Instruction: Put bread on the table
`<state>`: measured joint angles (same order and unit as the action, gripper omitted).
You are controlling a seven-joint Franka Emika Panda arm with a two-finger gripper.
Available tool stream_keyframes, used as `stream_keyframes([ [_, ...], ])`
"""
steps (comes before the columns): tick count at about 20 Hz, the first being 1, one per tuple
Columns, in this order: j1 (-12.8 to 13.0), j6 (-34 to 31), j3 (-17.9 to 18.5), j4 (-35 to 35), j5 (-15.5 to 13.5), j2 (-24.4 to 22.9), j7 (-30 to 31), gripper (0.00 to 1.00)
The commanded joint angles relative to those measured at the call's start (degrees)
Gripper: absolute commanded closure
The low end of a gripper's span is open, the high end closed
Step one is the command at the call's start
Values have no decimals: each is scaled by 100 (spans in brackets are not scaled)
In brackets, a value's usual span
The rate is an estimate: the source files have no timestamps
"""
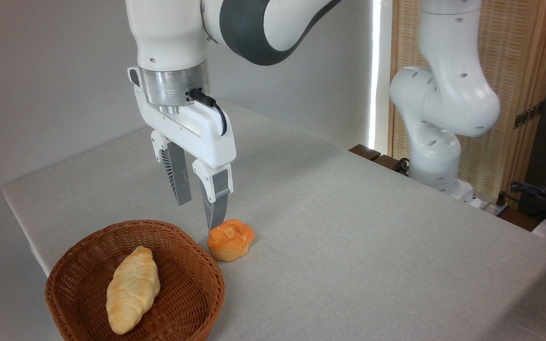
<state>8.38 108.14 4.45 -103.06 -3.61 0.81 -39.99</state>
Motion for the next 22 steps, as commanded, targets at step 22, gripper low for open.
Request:
stream_keyframes([
  [22, 76, 1295, -32, 111, -474, 270, 3373, 0],
])
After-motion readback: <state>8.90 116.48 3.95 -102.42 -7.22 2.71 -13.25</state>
